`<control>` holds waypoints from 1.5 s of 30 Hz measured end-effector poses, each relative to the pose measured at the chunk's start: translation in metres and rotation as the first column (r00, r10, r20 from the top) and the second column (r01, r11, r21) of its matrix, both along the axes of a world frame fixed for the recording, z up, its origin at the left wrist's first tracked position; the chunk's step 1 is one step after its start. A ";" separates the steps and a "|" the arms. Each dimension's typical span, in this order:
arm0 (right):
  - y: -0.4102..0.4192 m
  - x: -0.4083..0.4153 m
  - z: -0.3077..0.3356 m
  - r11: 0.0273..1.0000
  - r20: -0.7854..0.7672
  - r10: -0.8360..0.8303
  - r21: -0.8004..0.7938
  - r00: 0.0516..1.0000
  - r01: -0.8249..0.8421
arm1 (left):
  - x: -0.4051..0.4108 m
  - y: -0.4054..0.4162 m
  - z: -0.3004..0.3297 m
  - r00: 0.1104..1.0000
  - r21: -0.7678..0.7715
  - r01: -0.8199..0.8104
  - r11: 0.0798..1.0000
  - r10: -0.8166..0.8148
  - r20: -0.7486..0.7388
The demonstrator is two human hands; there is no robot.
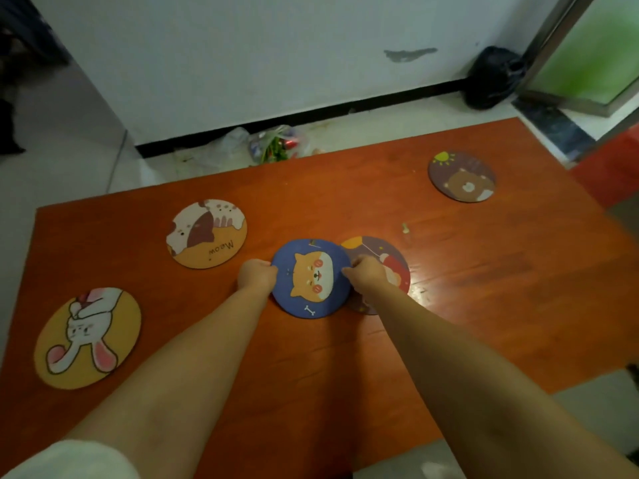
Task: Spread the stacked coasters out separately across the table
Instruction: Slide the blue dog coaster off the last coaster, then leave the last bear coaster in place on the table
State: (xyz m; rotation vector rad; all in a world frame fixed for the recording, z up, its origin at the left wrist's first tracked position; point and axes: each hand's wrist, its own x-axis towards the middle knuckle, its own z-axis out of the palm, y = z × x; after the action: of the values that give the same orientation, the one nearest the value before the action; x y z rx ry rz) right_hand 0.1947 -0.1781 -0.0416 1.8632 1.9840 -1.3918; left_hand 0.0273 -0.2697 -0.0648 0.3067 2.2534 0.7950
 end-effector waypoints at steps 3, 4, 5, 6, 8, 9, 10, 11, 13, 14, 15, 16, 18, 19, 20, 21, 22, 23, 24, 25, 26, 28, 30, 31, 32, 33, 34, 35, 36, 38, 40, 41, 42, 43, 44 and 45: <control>-0.011 0.004 0.004 0.998 -0.010 0.042 0.052 0.999 -0.041 | 0.002 -0.009 0.008 0.996 0.071 -0.049 0.996 0.044 0.080; -0.017 0.005 0.007 0.997 -0.016 0.050 0.065 0.999 -0.049 | 0.002 -0.014 0.010 0.992 0.093 -0.046 0.995 0.034 0.121; -0.022 0.006 0.009 0.995 -0.015 0.058 0.078 0.998 -0.056 | 0.002 -0.020 0.013 0.987 0.107 -0.038 0.994 0.021 0.159; -0.028 0.006 0.012 0.994 -0.006 0.068 0.091 0.998 -0.067 | 0.001 -0.027 0.014 0.983 0.116 -0.030 0.993 0.008 0.182; -0.045 0.008 0.017 0.989 0.018 0.081 0.120 0.997 -0.082 | -0.001 -0.044 0.016 0.977 0.114 -0.010 0.993 -0.015 0.214; -0.056 0.008 0.019 0.988 0.022 0.077 0.133 0.997 -0.079 | -0.002 -0.055 0.018 0.974 0.120 0.005 0.993 -0.032 0.223; -0.068 0.009 0.020 0.988 0.023 0.069 0.139 0.997 -0.071 | -0.004 -0.067 0.020 0.973 0.127 0.020 0.992 -0.049 0.227; -0.081 0.009 0.019 0.989 0.022 0.059 0.136 0.998 -0.061 | -0.006 -0.079 0.023 0.970 0.129 0.042 0.991 -0.071 0.232; -0.111 0.008 0.017 0.992 0.019 0.039 0.118 0.999 -0.041 | -0.013 -0.106 0.025 0.960 0.118 0.083 0.990 -0.111 0.258; -0.127 0.007 0.015 0.994 0.014 0.034 0.107 0.999 -0.035 | -0.017 -0.120 0.025 0.953 0.106 0.101 0.989 -0.127 0.275; -0.143 0.006 0.012 0.995 0.010 0.039 0.096 0.999 -0.039 | -0.021 -0.134 0.025 0.945 0.093 0.122 0.988 -0.145 0.294; -0.157 0.005 0.010 0.995 0.012 0.047 0.082 0.999 -0.048 | -0.026 -0.148 0.025 0.931 0.078 0.153 0.985 -0.170 0.324; -0.183 0.003 0.004 0.996 0.017 0.070 0.046 0.997 -0.071 | -0.036 -0.173 0.023 0.895 0.019 0.244 0.970 -0.233 0.380; -0.193 0.003 0.000 0.996 0.012 0.082 0.028 0.997 -0.082 | -0.041 -0.183 0.022 0.874 -0.017 0.315 0.949 -0.283 0.395; -0.203 0.004 -0.002 0.996 0.012 0.089 0.011 0.996 -0.089 | -0.046 -0.192 0.021 0.850 -0.050 0.392 0.919 -0.341 0.401; -0.210 0.005 -0.004 0.995 0.012 0.097 -0.003 0.995 -0.097 | -0.048 -0.200 0.020 0.834 -0.077 0.446 0.892 -0.383 0.397; -0.215 0.006 -0.005 0.994 0.019 0.105 -0.011 0.994 -0.105 | -0.051 -0.204 0.019 0.827 -0.088 0.476 0.875 -0.410 0.385; -0.220 0.008 -0.006 0.994 0.028 0.112 -0.010 0.993 -0.112 | -0.051 -0.207 0.017 0.822 -0.092 0.500 0.861 -0.439 0.362; -0.224 0.010 -0.008 0.992 0.042 0.122 0.001 0.992 -0.122 | -0.049 -0.209 0.016 0.816 -0.093 0.525 0.846 -0.469 0.337; -0.227 0.012 -0.011 0.990 0.059 0.134 0.023 0.989 -0.136 | -0.046 -0.208 0.016 0.811 -0.106 0.551 0.827 -0.502 0.300; -0.230 0.013 -0.013 0.987 0.081 0.148 0.047 0.986 -0.153 | -0.042 -0.207 0.015 0.801 -0.133 0.585 0.800 -0.543 0.251; -0.233 0.013 -0.018 0.976 0.130 0.191 0.082 0.973 -0.203 | -0.034 -0.203 0.016 0.738 -0.248 0.671 0.698 -0.662 0.132; -0.231 0.013 -0.018 0.967 0.173 0.226 0.078 0.958 -0.242 | -0.030 -0.196 0.022 0.647 -0.368 0.728 0.579 -0.757 0.088; -0.228 0.013 -0.017 0.965 0.186 0.233 0.081 0.955 -0.251 | -0.029 -0.192 0.025 0.630 -0.402 0.732 0.550 -0.771 0.092; -0.222 0.015 -0.015 0.966 0.183 0.224 0.089 0.957 -0.243 | -0.030 -0.187 0.027 0.618 -0.426 0.736 0.526 -0.778 0.107; -0.216 0.018 -0.013 0.969 0.168 0.201 0.111 0.965 -0.221 | -0.029 -0.181 0.030 0.618 -0.425 0.736 0.527 -0.779 0.106; -0.208 0.022 -0.009 0.975 0.151 0.159 0.131 0.976 -0.179 | -0.029 -0.173 0.032 0.620 -0.413 0.736 0.537 -0.779 0.092; -0.198 0.028 -0.008 0.979 0.137 0.110 0.157 0.984 -0.131 | -0.027 -0.163 0.033 0.628 -0.389 0.736 0.555 -0.774 0.083; -0.187 0.035 -0.005 0.981 0.133 0.061 0.175 0.989 -0.084 | -0.025 -0.150 0.030 0.641 -0.351 0.732 0.584 -0.765 0.062; -0.161 0.050 -0.001 0.979 0.125 -0.035 0.203 0.992 0.009 | -0.015 -0.124 0.029 0.661 -0.268 0.724 0.636 -0.751 0.005; -0.131 0.066 0.002 0.973 0.106 -0.117 0.214 0.987 0.092 | 0.000 -0.095 0.028 0.700 -0.187 0.699 0.691 -0.714 -0.023; -0.115 0.073 0.003 0.967 0.097 -0.150 0.221 0.984 0.125 | 0.009 -0.080 0.028 0.729 -0.145 0.676 0.723 -0.685 -0.017; -0.100 0.080 0.004 0.962 0.085 -0.174 0.228 0.981 0.151 | 0.018 -0.063 0.027 0.763 -0.105 0.642 0.760 -0.646 -0.006; -0.084 0.087 0.004 0.957 0.068 -0.190 0.236 0.979 0.169 | 0.027 -0.047 0.025 0.796 -0.071 0.603 0.794 -0.605 0.004; -0.069 0.093 0.006 0.954 0.054 -0.202 0.238 0.978 0.184 | 0.037 -0.030 0.023 0.823 -0.043 0.568 0.822 -0.568 0.011; -0.055 0.097 0.005 0.952 0.039 -0.212 0.235 0.976 0.197 | 0.046 -0.014 0.022 0.843 -0.023 0.538 0.843 -0.538 0.015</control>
State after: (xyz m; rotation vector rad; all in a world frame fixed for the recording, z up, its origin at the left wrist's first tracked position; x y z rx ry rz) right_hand 0.2921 -0.2329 -0.0365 2.2403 2.0467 -1.1693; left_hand 0.0731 -0.2835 -0.0425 0.8786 2.0107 0.4588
